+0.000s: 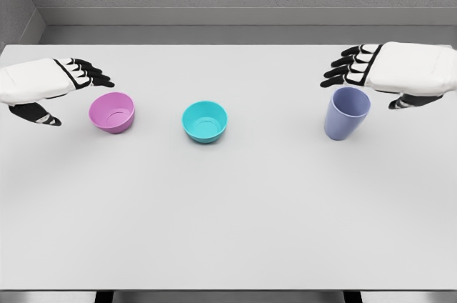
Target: Stacking bowl and cup with both arms
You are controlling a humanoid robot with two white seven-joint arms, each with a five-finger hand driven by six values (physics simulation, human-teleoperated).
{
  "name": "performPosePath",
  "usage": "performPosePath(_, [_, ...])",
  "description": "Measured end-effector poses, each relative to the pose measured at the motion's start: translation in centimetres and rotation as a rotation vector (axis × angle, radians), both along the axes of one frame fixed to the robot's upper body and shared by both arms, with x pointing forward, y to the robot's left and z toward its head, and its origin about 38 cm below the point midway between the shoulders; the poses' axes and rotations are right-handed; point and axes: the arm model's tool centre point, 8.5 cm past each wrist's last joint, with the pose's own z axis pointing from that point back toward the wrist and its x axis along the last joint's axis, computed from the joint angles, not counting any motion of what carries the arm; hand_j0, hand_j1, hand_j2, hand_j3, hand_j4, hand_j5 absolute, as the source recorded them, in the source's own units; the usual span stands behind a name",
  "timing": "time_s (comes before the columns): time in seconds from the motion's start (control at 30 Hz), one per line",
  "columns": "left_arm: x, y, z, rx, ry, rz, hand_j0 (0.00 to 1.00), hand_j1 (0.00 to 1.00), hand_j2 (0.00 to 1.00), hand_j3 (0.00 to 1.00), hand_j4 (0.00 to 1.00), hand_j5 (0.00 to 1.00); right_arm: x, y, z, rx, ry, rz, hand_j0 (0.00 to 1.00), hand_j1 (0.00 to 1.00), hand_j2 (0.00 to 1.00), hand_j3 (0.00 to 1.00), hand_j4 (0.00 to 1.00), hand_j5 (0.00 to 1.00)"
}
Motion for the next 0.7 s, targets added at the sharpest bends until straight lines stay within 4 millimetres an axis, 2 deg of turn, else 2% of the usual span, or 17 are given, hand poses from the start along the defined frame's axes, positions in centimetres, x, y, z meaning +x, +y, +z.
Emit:
performPosePath(0.13, [0.2, -0.1, 0.3, 0.013, -0.004, -0.005, 1.00, 1.00, 1.00, 1.00, 1.00, 1.00, 0.1, -0.1, 0.5, 0.001, -0.011, -0.003, 1.00, 1.00, 1.00, 1.00, 1.00, 1.00])
performPosePath(0.23, [0.8, -0.8, 1.7, 0.034, -0.032, -0.024, 1.00, 1.00, 1.00, 1.00, 1.00, 1.00, 0.3, -0.7, 1.1, 0.001, -0.021, -0.019, 1.00, 1.00, 1.00, 1.00, 1.00, 1.00])
performPosePath(0.33, [1.0, -1.5, 0.9, 0.057, -0.011, -0.045, 1.00, 1.00, 1.00, 1.00, 1.00, 1.00, 0.1, -2.4, 2.6, -0.015, -0.052, -0.065, 1.00, 1.00, 1.00, 1.00, 1.00, 1.00])
performPosePath(0.43, [1.6, -2.5, -0.9, 0.077, 0.027, -0.062, 1.00, 1.00, 1.00, 1.00, 1.00, 1.00, -0.1, -3.1, 3.7, -0.021, -0.073, -0.079, 1.00, 1.00, 1.00, 1.00, 1.00, 1.00])
performPosePath(0.53, [1.8, -3.0, -2.0, 0.087, 0.047, -0.070, 1.00, 1.00, 1.00, 1.00, 1.00, 1.00, -0.2, -3.1, 3.3, -0.021, -0.058, -0.077, 1.00, 1.00, 1.00, 1.00, 1.00, 1.00])
performPosePath(0.6, [2.3, -3.5, -1.6, 0.099, 0.030, -0.078, 1.00, 1.00, 1.00, 1.00, 1.00, 1.00, -0.1, -3.0, 2.9, -0.020, -0.046, -0.074, 1.00, 1.00, 1.00, 1.00, 1.00, 1.00])
performPosePath(0.67, [3.0, -4.0, -0.1, 0.126, -0.011, -0.091, 1.00, 1.00, 1.00, 1.00, 1.00, 1.00, 0.0, -2.8, 2.7, -0.016, -0.040, -0.071, 1.00, 1.00, 1.00, 1.00, 1.00, 1.00])
performPosePath(0.7, [3.2, -4.1, -0.1, 0.138, -0.011, -0.095, 1.00, 1.00, 1.00, 1.00, 1.00, 1.00, 0.0, -2.8, 2.6, -0.015, -0.039, -0.070, 1.00, 1.00, 1.00, 1.00, 1.00, 1.00])
